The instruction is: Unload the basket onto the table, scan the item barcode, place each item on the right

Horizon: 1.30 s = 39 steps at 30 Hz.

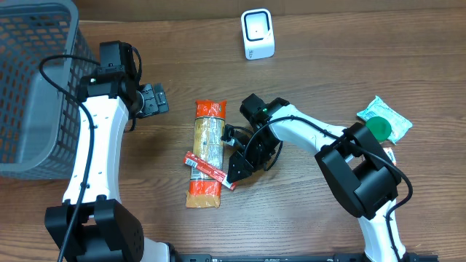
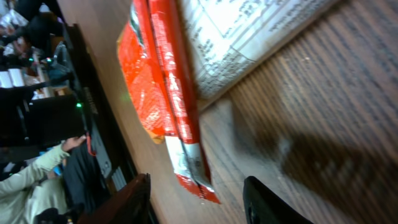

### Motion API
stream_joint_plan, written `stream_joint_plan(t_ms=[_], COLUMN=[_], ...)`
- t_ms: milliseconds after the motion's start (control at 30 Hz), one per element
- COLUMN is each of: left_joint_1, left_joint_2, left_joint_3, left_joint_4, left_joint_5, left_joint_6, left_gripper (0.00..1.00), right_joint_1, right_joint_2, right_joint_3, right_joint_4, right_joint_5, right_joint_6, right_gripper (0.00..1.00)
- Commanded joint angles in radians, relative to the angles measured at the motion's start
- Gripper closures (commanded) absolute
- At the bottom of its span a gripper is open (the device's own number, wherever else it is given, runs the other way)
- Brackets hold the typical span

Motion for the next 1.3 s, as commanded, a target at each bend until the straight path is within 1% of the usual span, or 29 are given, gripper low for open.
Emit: stream_joint_plan(t_ms=[0,67,200,333,433,533,700,867,933,1267], left_joint_1=[-0.007,-0.007,-0.007,-0.007,-0.007,-0.007,-0.007,-0.007,-0.007,-0.007], left_joint_2=[0.001,0.001,0.001,0.001,0.001,0.001,0.001,0.001,0.001,0.001], left_joint_3=[-0.006,-0.006,-0.006,-0.006,-0.006,-0.006,-0.006,-0.006,-0.006,-0.006], left_joint_4=[0.001,0.001,0.001,0.001,0.001,0.001,0.001,0.001,0.001,0.001], left_joint_5=[-0.005,-0.005,-0.005,-0.005,-0.005,-0.006,-0.005,-0.005,-0.006,-0.005], left_joint_6=[0.009,0.009,0.009,0.009,0.009,0.009,0.009,0.009,0.009,0.009], left_gripper=[0.0,0.0,0.0,0.0,0.0,0.0,0.0,0.0,0.0,0.0], right_joint_1=[0.005,0.005,0.005,0.005,0.005,0.004,0.005,0.014,0.018,0.034], right_joint_2=[-0.005,-0.005,-0.005,-0.005,-0.005,-0.005,-0.005,-0.005,-0.005,-0.005], right_joint_3=[0.013,0.013,0.013,-0.006,-0.034,-0.058,-0.059,-0.059,-0.059,-0.059], right_joint_4=[0.002,0.001,0.002,0.026,0.064,0.103,0.104,0.103,0.102,0.105], right_joint_5=[-0.05,-0.05,-0.049,-0.05,-0.049,-0.049,-0.056,-0.084,-0.084,-0.083], right_joint_6=[0.0,0.0,0.0,0.002,0.053,0.105,0.106,0.106,0.106,0.125], right_gripper=[0.53,0.56,0.57,0.57,0.53,0.53,0.53,0.62,0.63,0.64])
